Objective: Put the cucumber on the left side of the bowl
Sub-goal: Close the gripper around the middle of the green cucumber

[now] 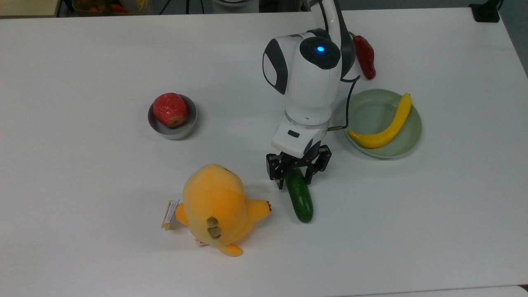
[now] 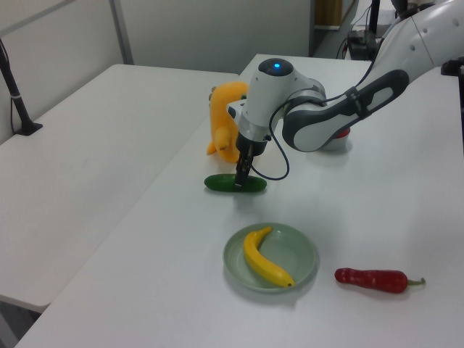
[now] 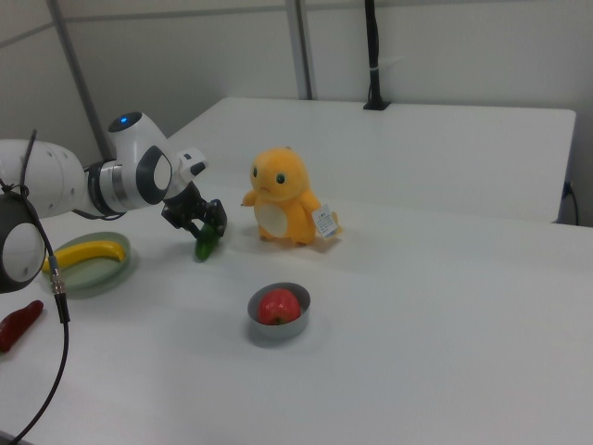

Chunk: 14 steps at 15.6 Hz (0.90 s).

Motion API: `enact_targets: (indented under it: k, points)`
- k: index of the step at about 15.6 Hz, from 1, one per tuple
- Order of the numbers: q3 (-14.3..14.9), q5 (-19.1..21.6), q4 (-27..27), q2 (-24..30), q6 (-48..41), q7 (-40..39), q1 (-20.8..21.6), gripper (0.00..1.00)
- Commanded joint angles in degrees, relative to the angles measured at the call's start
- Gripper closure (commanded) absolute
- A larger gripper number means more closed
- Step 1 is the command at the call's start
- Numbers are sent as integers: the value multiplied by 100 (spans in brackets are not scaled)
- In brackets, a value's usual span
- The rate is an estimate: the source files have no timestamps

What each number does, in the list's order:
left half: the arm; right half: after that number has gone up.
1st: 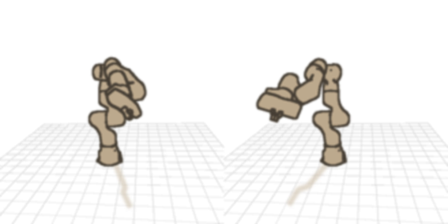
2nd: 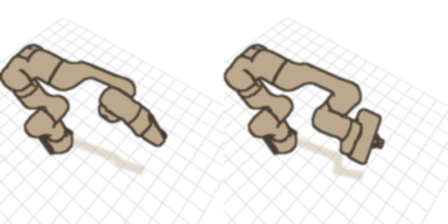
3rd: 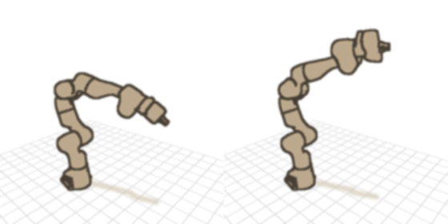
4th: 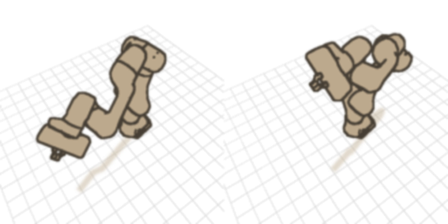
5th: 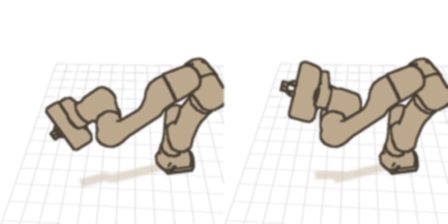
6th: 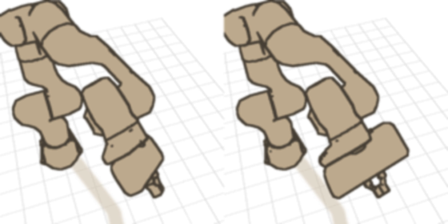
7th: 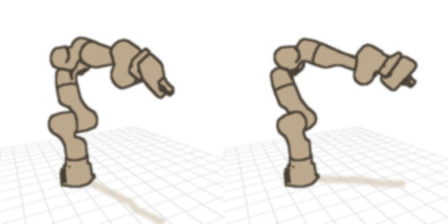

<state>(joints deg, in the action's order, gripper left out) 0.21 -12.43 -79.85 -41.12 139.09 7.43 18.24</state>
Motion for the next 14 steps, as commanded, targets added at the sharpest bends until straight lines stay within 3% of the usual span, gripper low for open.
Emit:
enact_targets:
  k: [1, 3, 7, 11, 14]
  points:
    - [58, -172, 93, -72, 13, 145, 48, 90]
    - [58, -216, 84, -72, 13, 145, 39, 96]
    - [14, -216, -223, 419, -5, 128, -127, 97]
    - [-74, -120, -1223, 1350, -101, -39, -154, 97]
    - [-127, -75, -1945, 2106, -838, -48, -154, 97]
